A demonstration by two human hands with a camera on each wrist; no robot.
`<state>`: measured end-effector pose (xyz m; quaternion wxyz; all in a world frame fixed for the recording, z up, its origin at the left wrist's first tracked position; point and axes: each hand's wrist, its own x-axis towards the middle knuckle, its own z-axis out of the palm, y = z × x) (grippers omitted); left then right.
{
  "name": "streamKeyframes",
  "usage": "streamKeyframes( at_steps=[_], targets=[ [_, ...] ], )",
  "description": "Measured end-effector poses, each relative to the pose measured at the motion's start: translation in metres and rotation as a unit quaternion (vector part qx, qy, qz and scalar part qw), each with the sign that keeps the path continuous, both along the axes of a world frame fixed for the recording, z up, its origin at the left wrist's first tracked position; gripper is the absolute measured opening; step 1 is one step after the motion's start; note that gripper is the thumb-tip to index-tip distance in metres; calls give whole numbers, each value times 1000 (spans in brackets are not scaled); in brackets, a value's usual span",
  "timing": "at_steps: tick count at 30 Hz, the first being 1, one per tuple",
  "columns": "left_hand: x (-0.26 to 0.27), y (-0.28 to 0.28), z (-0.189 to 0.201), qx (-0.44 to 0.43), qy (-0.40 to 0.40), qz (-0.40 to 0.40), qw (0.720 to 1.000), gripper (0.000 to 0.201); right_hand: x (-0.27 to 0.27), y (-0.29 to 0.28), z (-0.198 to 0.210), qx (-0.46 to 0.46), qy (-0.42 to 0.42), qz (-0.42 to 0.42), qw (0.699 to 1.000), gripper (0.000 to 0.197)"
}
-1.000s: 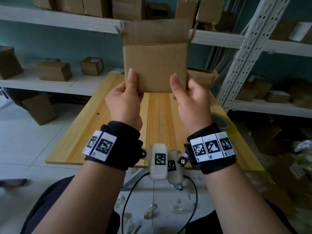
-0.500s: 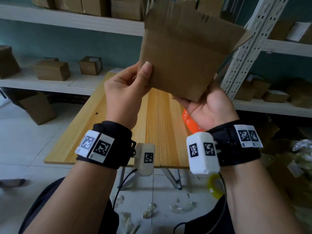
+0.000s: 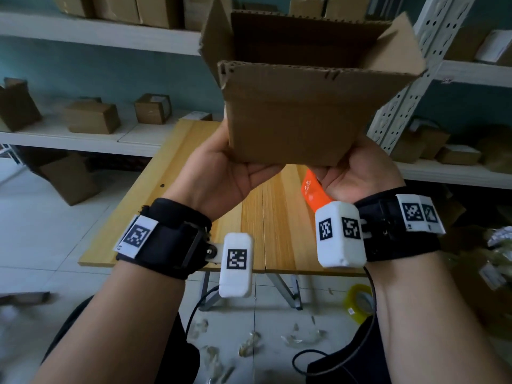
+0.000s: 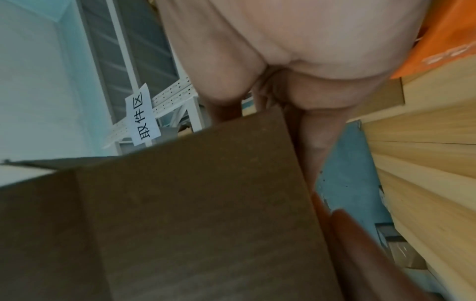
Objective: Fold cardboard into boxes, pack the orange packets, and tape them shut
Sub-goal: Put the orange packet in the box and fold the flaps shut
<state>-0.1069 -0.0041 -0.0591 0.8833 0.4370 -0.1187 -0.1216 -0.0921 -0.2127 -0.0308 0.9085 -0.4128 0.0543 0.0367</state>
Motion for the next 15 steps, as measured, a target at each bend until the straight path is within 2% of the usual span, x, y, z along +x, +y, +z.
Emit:
streamKeyframes(
  at_steps=[6, 8, 11, 13, 15],
  targets=[
    [2, -11, -5, 1, 20, 84, 996, 41, 4, -3, -3, -34, -18, -65, 997, 22],
    [2, -14, -5, 35, 2, 143, 989, 37, 6, -4, -7, -42, -35, -97, 994, 25],
    [-2, -24, -2, 111, -34, 259, 959, 27, 11, -5, -13, -62, -57, -145, 986, 36],
    [-6, -29, -1, 145, -87, 316, 934, 32, 15, -7, -17, -96, -45, -178, 978, 33],
    [-5, -28, -3, 180, -148, 348, 908, 35, 16, -3, -19, -125, -46, -176, 975, 24]
  ],
)
